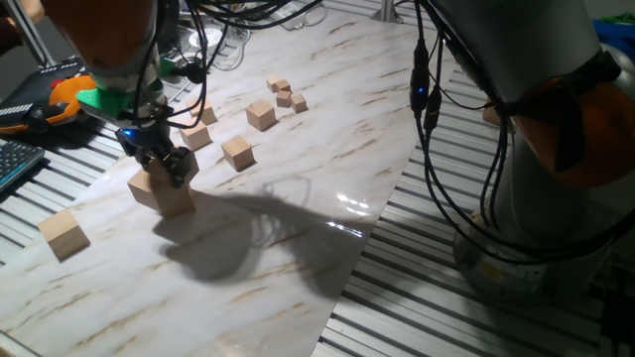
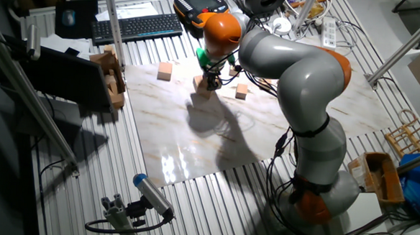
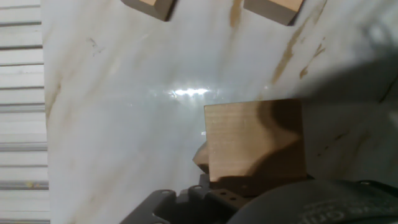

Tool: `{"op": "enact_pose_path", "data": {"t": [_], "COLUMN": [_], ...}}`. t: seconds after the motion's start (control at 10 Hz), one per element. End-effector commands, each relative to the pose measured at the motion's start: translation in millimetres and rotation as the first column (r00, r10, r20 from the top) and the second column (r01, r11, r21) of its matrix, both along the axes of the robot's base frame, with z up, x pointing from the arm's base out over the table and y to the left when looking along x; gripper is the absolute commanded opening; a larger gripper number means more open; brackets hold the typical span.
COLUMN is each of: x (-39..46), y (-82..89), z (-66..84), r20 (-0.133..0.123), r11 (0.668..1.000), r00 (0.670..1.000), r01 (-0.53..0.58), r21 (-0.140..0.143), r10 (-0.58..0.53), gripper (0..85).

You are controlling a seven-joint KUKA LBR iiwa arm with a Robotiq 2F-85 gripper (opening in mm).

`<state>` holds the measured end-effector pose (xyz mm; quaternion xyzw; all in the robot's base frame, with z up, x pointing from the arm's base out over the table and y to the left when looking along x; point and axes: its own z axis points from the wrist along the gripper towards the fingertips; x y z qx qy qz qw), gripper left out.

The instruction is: Stack the blocks into a cross shape

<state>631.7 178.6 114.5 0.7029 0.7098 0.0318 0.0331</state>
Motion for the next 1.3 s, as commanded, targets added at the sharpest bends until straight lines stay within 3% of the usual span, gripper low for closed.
{"op": "enact_pose_path", "data": {"t": [0.0, 0.4, 1.2], "x": [0.3, 3.0, 3.3], "y": [-2.7, -3.4, -3.5], "z": [0.3, -9.2, -11.3], "r20": [0.001, 0.002, -0.002], "r11": [1.000, 1.000, 1.000], "r00": [1.000, 1.000, 1.000], "r01": [-0.003, -0.014, 0.015], "r21": [-0.003, -0.009, -0.008], "r10": [0.003, 0.014, -0.015], "gripper": [0.0, 0.0, 0.0]}}
